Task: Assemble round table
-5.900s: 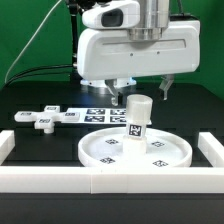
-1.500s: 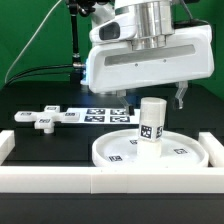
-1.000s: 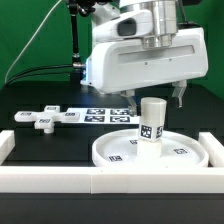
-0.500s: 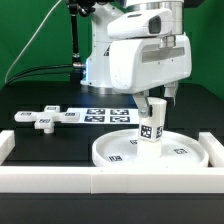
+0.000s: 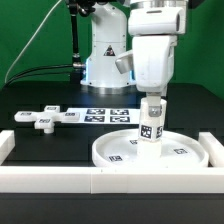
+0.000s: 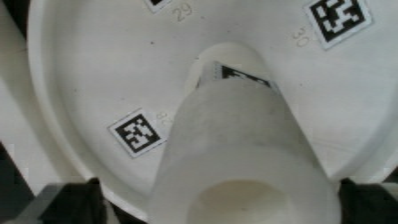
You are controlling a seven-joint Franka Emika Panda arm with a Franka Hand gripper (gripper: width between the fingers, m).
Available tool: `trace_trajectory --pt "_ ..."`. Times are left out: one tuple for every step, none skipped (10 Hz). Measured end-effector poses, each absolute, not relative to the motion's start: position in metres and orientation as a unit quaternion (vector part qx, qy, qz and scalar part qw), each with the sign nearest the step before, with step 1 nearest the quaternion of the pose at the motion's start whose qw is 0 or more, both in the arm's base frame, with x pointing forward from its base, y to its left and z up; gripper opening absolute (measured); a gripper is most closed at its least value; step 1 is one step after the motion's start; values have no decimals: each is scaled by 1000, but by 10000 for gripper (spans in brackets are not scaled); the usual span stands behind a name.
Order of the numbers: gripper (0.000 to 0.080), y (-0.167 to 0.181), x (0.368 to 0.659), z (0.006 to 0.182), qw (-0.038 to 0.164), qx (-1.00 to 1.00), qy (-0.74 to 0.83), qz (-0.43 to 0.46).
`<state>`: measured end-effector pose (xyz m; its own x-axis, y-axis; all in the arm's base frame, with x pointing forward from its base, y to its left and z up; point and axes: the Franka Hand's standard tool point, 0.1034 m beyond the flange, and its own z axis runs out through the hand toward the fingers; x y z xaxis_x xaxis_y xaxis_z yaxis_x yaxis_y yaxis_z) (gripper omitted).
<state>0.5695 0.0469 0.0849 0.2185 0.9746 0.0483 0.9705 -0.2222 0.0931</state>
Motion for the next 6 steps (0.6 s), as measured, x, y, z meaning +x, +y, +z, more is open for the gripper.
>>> trace_trajectory --pt "649 47 569 83 24 765 642 45" --pt "649 45 568 82 26 743 668 42" --pt "649 44 568 81 27 729 682 41" --pt "649 43 567 81 29 706 706 39" --pt "649 41 567 80 30 687 725 38" --pt "649 40 567 80 31 669 742 37"
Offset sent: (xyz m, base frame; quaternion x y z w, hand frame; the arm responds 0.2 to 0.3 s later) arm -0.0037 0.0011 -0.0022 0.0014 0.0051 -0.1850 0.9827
